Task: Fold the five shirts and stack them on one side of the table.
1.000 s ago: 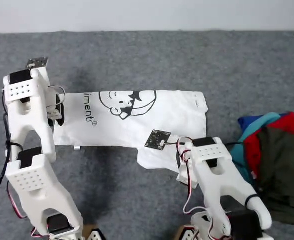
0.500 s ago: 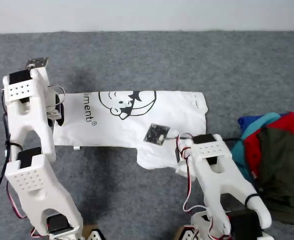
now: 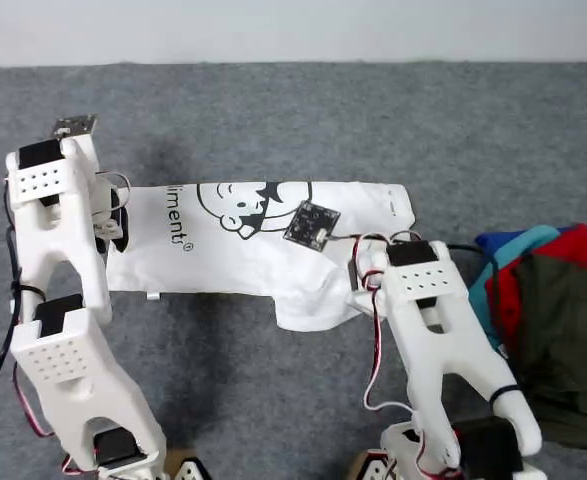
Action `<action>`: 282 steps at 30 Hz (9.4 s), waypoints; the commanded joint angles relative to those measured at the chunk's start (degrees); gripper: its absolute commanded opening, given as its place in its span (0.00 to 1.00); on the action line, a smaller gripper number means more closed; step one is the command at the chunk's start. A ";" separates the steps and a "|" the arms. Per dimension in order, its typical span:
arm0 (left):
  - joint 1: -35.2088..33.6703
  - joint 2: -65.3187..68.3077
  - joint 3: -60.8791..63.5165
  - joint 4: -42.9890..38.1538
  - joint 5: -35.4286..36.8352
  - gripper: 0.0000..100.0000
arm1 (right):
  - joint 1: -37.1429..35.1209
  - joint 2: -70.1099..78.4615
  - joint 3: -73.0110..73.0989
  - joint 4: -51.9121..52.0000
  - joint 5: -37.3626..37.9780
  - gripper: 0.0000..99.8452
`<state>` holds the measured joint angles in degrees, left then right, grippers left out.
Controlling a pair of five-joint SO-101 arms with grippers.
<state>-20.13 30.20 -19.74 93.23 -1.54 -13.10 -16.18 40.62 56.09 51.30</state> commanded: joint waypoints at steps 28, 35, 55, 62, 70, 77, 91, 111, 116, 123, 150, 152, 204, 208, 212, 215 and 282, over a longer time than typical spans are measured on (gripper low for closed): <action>-0.18 -1.85 -0.04 0.09 -0.97 0.10 | 4.26 33.63 -28.04 -13.76 -9.14 0.01; -0.18 -1.85 -0.04 0.26 -0.97 0.10 | 5.67 33.36 -29.01 -8.75 -10.37 0.18; -0.18 -1.93 -0.04 0.35 -0.70 0.10 | -4.53 10.33 -13.01 24.13 -10.02 0.13; -0.18 -1.93 -0.04 0.35 -0.70 0.10 | -9.10 6.29 -7.47 23.25 -10.46 0.14; -0.18 -1.93 -0.04 0.35 -0.70 0.10 | -8.84 8.75 -1.76 8.13 -10.46 0.17; -0.18 -1.93 1.01 0.00 -0.70 0.10 | -9.01 12.62 -1.93 -1.89 -10.37 0.17; -0.18 -1.93 2.86 -0.09 -0.88 0.10 | -9.10 17.36 -9.85 -5.58 -10.37 0.17; -0.18 -2.11 2.95 0.26 -0.79 0.10 | -8.84 13.14 -9.67 -0.92 -7.03 0.01; -0.18 -2.11 2.95 0.26 -0.79 0.10 | -8.84 5.41 -12.92 6.99 -7.03 0.01; -0.18 -2.11 3.03 0.26 -0.79 0.10 | -5.58 1.01 -14.86 5.05 -7.03 0.01; -0.18 -2.02 3.03 0.26 -0.79 0.10 | -9.36 5.05 -8.62 28.09 -6.68 0.14; -0.18 -2.02 3.03 0.26 -0.79 0.10 | -9.54 5.05 -4.84 23.43 -6.68 0.14; -0.18 -1.93 3.03 0.26 -0.88 0.10 | -3.91 8.31 -8.97 -10.59 -2.02 0.01; -0.18 -1.93 3.03 0.26 -0.88 0.10 | -3.91 12.00 -8.97 -17.01 -2.02 0.01; -0.18 -1.93 3.03 0.26 -0.88 0.10 | -3.74 14.11 -9.14 -19.38 -2.02 0.01; -0.18 -1.93 3.03 0.26 -0.88 0.10 | -3.03 14.81 -11.34 -19.30 -2.20 0.01; -0.44 -2.55 0.66 1.85 -0.62 0.10 | -14.90 46.11 -45.36 -0.92 -26.90 0.18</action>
<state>-20.13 30.20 -16.66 94.73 -1.54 -27.08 30.68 -3.16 53.10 24.40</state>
